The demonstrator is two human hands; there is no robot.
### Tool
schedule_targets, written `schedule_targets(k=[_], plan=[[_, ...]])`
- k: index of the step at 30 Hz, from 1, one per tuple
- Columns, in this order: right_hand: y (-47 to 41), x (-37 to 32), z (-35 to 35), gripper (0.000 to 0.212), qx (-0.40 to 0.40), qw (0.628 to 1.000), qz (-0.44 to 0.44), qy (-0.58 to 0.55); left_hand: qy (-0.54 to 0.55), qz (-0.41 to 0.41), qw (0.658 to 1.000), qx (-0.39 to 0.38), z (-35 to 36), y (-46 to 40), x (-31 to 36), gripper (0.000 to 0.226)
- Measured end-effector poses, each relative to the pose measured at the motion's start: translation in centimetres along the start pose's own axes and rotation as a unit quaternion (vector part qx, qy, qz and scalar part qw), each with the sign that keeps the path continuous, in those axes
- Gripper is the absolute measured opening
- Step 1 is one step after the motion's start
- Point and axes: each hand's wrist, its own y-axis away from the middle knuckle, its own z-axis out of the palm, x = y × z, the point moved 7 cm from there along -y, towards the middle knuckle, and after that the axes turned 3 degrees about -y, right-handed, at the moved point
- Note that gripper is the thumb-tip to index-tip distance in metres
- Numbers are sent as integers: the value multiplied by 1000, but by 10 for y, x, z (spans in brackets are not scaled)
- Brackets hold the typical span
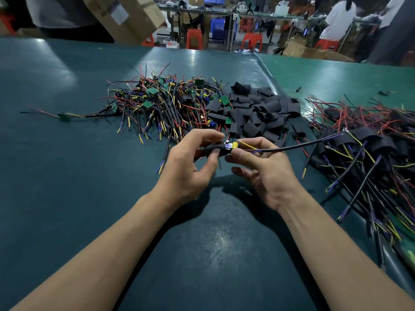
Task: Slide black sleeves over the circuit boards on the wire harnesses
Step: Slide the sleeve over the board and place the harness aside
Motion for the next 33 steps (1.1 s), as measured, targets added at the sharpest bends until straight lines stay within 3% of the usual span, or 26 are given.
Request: schedule_targets(k=[8, 14, 21, 29, 33], plan=[[1, -2, 0, 29, -3, 999, 6, 32, -24, 19, 1000, -3, -3, -2, 6, 29], [1, -8, -6, 25, -4, 998, 11, 55, -67, 82, 994, -7, -2, -2, 18, 20], [2, -8, -6, 26, -37, 996, 58, 55, -39, 83, 996, -5, -1, -1, 22, 14], [5, -13, 0, 17, -42, 995, -20, 86, -54, 95, 994, -10, -1, -1, 26, 19], [4, -15, 0, 18, -43, 998, -16, 36, -21, 65, 998, -5, -1, -1, 19, 24]])
